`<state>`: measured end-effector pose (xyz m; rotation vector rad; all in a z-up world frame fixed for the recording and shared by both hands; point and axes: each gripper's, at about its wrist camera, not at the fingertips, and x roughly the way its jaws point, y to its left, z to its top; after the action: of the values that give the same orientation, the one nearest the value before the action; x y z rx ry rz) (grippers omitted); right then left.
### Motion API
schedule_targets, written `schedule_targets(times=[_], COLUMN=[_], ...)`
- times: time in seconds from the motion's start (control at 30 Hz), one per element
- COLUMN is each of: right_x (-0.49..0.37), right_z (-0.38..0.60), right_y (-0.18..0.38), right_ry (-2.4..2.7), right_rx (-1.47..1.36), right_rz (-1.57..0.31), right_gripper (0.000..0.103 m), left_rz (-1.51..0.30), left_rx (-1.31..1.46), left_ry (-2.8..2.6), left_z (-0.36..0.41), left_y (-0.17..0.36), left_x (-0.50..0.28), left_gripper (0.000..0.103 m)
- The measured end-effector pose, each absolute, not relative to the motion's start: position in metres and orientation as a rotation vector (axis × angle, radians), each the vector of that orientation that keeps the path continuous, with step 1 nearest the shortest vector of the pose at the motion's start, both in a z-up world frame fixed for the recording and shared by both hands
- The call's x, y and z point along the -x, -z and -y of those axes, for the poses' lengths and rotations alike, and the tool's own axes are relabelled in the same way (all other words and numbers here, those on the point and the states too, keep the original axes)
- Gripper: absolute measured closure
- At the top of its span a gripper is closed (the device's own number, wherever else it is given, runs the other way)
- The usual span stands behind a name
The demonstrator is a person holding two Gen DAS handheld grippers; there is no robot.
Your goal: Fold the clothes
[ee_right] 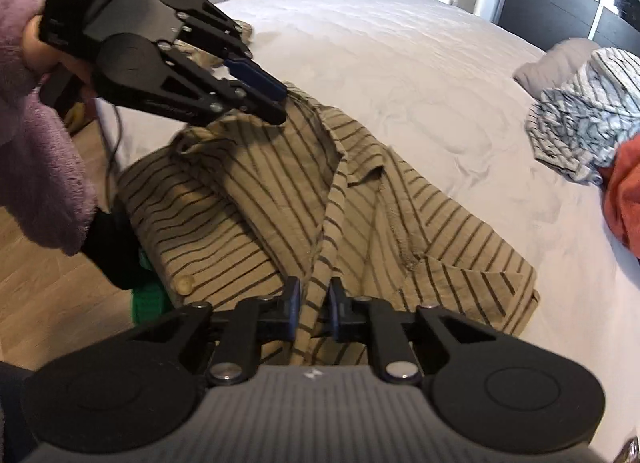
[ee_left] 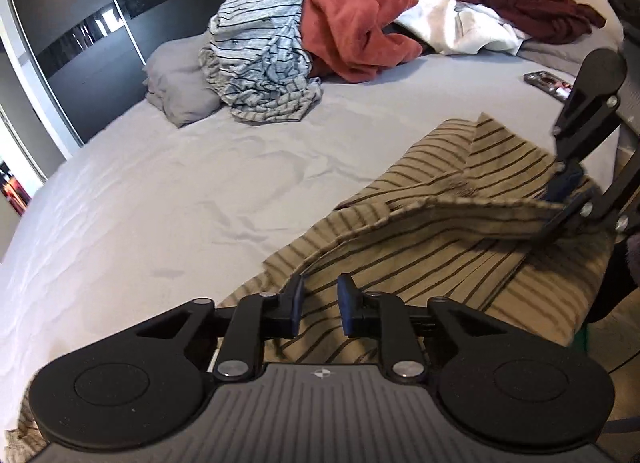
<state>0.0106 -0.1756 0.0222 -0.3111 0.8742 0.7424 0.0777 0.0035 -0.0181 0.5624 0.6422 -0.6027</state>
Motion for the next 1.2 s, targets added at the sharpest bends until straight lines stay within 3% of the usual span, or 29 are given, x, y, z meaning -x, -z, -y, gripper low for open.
schedule_targets(times=[0.07,0.1,0.17,0.33,0.4,0.57,0.63,1.03,1.2], right_x=[-0.005,-0.001,0.007,0.023,0.028,0.036,0.038,0.048,0.046], right_z=[0.175,0.175,0.173,0.165,0.164,0.163,0.164,0.165,0.168], right_y=[-0.027,-0.030,-0.034,-0.027,-0.022,-0.017,-0.015,-0.016,-0.015], right_ry=[-0.771,-0.790,-0.828,-0.887,-0.904,-0.947,-0.948,-0.987,-0.996], right_rx=[0.330,0.343,0.370,0.460,0.486,0.521,0.535,0.550,0.516], right_rz=[-0.871,-0.864,-0.859,-0.886,-0.902,-0.937,-0.945,-0.959,-0.973], right_gripper=[0.096,0.096,0.096,0.096,0.096,0.096,0.096,0.096,0.088], left_rz=[-0.616,-0.599,-0.571,-0.527,-0.521,-0.504,-0.521,-0.681,-0.741], left_rx=[-0.566,-0.566,-0.604,-0.732,-0.795,-0.945,-0.954,-1.018,-0.970], left_ry=[0.600,0.601,0.602,0.625,0.639,0.648,0.667,0.761,0.772], left_z=[-0.007,-0.008,-0.009,-0.008,-0.005,0.003,0.002,-0.015,-0.022], left_y=[0.015,0.012,0.009,0.012,0.019,0.033,0.033,0.063,0.062], left_x=[-0.073,-0.070,-0.062,-0.045,-0.037,-0.019,-0.009,0.052,0.058], left_gripper=[0.085,0.079,0.049,0.047,0.050,0.094,0.100,0.102,0.102])
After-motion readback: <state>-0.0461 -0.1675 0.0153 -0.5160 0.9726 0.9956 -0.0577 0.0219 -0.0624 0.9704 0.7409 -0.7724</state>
